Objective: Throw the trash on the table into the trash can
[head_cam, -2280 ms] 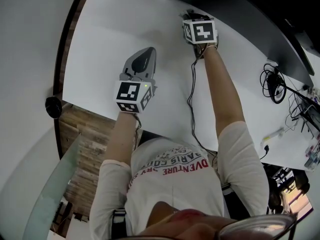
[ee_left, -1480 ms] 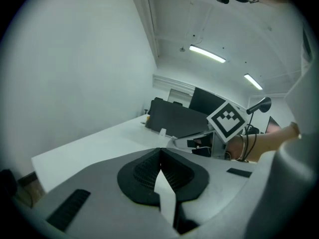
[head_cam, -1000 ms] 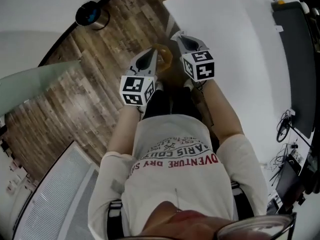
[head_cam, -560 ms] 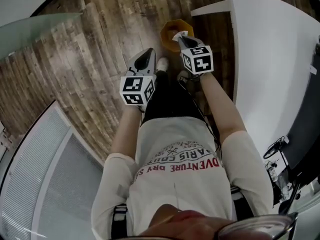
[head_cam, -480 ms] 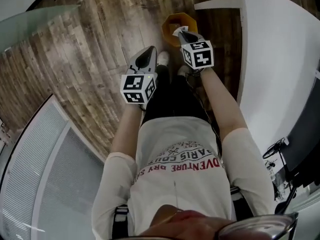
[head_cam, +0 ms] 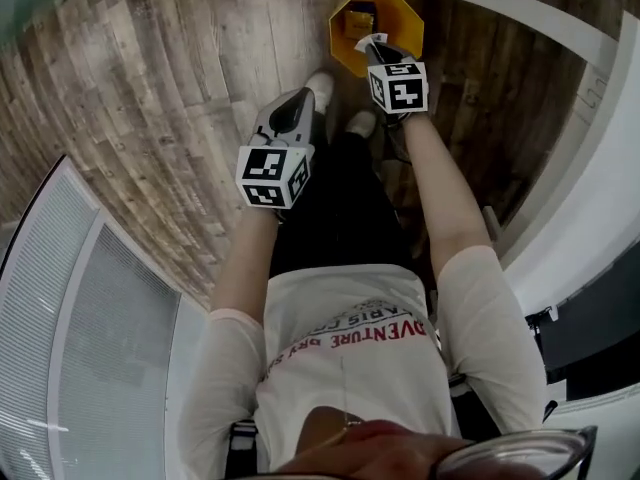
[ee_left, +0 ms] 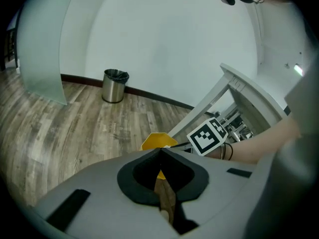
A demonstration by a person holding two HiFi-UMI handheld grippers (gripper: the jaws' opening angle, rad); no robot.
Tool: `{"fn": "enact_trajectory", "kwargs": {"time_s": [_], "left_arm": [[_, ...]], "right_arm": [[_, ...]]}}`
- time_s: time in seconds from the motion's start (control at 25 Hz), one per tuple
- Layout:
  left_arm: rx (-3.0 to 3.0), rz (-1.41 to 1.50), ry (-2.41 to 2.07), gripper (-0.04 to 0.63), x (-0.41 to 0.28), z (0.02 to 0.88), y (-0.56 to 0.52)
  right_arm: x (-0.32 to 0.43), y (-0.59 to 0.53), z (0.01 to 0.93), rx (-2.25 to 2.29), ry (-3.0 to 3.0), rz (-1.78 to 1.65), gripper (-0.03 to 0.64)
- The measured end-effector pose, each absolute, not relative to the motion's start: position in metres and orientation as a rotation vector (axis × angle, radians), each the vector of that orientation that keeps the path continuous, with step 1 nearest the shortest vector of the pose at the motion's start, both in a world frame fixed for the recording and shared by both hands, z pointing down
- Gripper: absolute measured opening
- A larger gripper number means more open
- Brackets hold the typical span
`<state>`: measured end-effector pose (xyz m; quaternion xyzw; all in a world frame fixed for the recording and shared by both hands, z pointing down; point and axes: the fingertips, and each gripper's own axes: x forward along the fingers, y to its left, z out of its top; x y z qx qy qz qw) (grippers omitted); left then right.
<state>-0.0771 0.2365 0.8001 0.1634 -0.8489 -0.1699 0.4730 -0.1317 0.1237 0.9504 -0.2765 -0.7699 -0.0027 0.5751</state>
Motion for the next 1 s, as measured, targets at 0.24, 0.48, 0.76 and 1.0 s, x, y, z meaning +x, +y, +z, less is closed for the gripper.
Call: {"fn": "enact_trajectory", "kwargs": {"time_s": [0.24,0.48,0.76,1.0], "left_arm": [[0.371,-0.495,-2.050,0.023,-0.068,0.825,0.236],[0.416,-0.457,-2.034,0.023,-0.065,0.810,0.235],[0.450,-0.439,-2.107,0.023,-0.101,0.728,0.233],[0.574,-0.365,-2.219,0.023,-0.157,0.629,0.207]], "right_arm": [[-0.129,0.120,0.988,-0.631,-1.760,-0.092,0.164],[-0.136,0.118,0.962,-0.578,-1.804,-0.055,0.175],[-0.163,0.120,0.845,-0.497,-1.927,0.044,0.048],[-0.185,0.103,0.701,-0.426,-2.079,0.257,0.035]]}}
